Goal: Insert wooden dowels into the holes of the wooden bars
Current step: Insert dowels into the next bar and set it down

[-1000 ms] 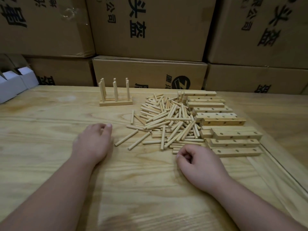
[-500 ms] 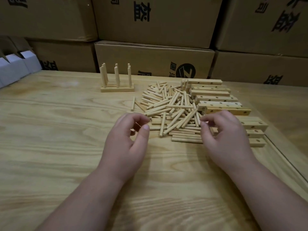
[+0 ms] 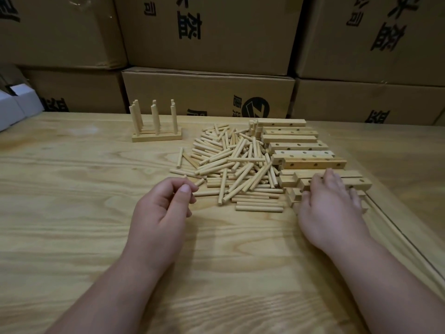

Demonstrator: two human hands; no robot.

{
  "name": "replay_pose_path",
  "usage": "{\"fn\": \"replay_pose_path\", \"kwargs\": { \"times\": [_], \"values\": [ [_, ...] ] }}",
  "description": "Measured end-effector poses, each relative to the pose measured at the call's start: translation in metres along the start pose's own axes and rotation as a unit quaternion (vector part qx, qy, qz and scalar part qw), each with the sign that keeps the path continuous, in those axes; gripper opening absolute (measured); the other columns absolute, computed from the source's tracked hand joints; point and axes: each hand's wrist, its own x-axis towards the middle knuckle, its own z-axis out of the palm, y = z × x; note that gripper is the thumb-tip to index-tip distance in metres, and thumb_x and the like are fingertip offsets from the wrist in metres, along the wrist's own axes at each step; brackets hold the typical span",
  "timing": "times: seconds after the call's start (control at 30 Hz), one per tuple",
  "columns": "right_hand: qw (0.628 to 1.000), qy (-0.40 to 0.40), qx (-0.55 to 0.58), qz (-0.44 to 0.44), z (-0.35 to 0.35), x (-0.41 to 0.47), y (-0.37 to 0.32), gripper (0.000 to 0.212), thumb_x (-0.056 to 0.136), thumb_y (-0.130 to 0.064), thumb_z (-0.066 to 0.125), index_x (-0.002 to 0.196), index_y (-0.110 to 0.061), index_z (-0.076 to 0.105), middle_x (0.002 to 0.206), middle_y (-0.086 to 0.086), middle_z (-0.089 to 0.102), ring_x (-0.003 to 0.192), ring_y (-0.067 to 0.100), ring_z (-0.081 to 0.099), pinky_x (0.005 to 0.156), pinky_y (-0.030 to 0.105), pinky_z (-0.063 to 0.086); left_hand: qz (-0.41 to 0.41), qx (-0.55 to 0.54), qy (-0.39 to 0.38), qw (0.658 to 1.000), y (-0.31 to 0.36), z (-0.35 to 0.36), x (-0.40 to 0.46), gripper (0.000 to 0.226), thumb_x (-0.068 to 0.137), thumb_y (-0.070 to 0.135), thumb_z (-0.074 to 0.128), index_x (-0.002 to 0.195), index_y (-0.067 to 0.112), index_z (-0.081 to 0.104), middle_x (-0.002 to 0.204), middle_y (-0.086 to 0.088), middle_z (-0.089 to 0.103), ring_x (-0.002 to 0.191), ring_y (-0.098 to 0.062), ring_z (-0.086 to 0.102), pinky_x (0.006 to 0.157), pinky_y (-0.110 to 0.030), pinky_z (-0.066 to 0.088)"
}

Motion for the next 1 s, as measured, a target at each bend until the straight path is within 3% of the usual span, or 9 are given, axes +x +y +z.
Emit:
{"fn": "replay_pose_path", "kwargs": {
  "times": [0.13,0.2,0.33,0.47,0.63,0.73,0.8,0.9,1.0],
  "values": [
    [1.000,-0.015,-0.015,-0.002,-0.004,-0.005,0.001,0.067,0.096,-0.018,0.034,0.159,-0.014,0.010,0.168,0.008,0.001,0.154,0.022,-0.002,0.125,0.047,0.004,-0.010,-0.007,0.001,1.000,0.000,0.000,0.000,0.018,0.091,0.034,0.053,0.088,0.032,0.071,0.077,0.005,0.068,0.063,-0.011,0.059,0.063,-0.021,0.049],
    [1.000,0.013,-0.024,-0.002,-0.007,-0.004,0.003,0.066,0.095,-0.018,0.041,0.157,-0.023,0.021,0.166,0.004,0.016,0.153,0.021,0.010,0.124,0.049,0.009,-0.014,-0.005,0.001,1.000,0.001,0.000,0.000,0.019,0.091,0.034,0.052,0.088,0.033,0.071,0.077,0.006,0.067,0.062,-0.011,0.059,0.062,-0.020,0.048],
    [0.997,0.078,-0.012,-0.010,-0.013,0.001,0.007,0.045,0.096,-0.026,0.051,0.139,-0.039,0.052,0.144,-0.009,0.049,0.136,0.021,0.039,0.121,0.057,0.012,-0.029,-0.014,0.002,0.999,0.001,0.001,0.000,0.020,0.091,0.036,0.052,0.086,0.033,0.071,0.076,0.006,0.067,0.060,-0.010,0.058,0.059,-0.020,0.048],
    [0.996,0.086,-0.014,-0.022,-0.010,0.004,0.005,0.038,0.096,-0.026,0.054,0.129,-0.046,0.058,0.128,-0.012,0.054,0.129,0.020,0.042,0.118,0.060,0.006,-0.043,-0.033,-0.001,0.999,0.002,0.002,-0.001,0.021,0.090,0.036,0.052,0.083,0.032,0.071,0.074,0.007,0.066,0.058,-0.009,0.056,0.057,-0.018,0.047],
    [0.987,0.143,0.019,-0.066,-0.013,0.001,-0.002,0.034,0.095,-0.023,0.057,0.124,-0.039,0.062,0.113,-0.008,0.054,0.118,0.022,0.045,0.115,0.056,0.013,-0.050,-0.041,-0.006,0.998,0.004,0.004,-0.002,0.021,0.089,0.037,0.053,0.083,0.031,0.071,0.072,0.008,0.065,0.058,-0.008,0.054,0.056,-0.020,0.045],
    [0.944,0.251,0.101,-0.191,-0.012,-0.010,-0.011,0.039,0.084,-0.008,0.067,0.117,-0.029,0.068,0.108,-0.004,0.054,0.110,0.023,0.049,0.107,0.053,0.022,-0.022,-0.023,-0.053,0.998,0.008,0.010,-0.008,0.019,0.085,0.046,0.058,0.090,0.034,0.072,0.078,0.012,0.068,0.066,-0.006,0.059,0.065,-0.020,0.048],
    [0.902,0.294,0.161,-0.272,-0.009,-0.018,-0.021,0.038,0.085,-0.005,0.066,0.118,-0.022,0.068,0.110,-0.001,0.055,0.107,0.023,0.050,0.098,0.043,0.029,0.006,0.004,-0.103,0.995,0.012,0.016,-0.014,0.024,0.081,0.048,0.061,0.103,0.041,0.070,0.092,0.016,0.069,0.080,-0.003,0.064,0.072,-0.018,0.050],
    [0.849,0.277,0.252,-0.372,-0.002,-0.029,-0.039,0.031,0.087,-0.007,0.064,0.117,-0.016,0.064,0.110,0.001,0.057,0.103,0.019,0.054,0.092,0.032,0.042,0.064,0.066,-0.144,0.985,0.014,0.023,-0.016,0.046,0.082,0.041,0.070,0.127,0.044,0.059,0.116,0.019,0.063,0.105,-0.010,0.063,0.085,-0.021,0.051],
    [0.806,0.237,0.294,-0.456,0.006,-0.036,-0.051,0.037,0.083,-0.002,0.067,0.116,-0.017,0.058,0.111,0.006,0.061,0.104,0.024,0.060,0.089,0.040,0.050,0.095,0.095,-0.129,0.983,0.013,0.021,-0.012,0.060,0.081,0.036,0.074,0.135,0.050,0.051,0.128,0.023,0.056,0.115,-0.008,0.059,0.094,-0.021,0.048]
  ]
}}
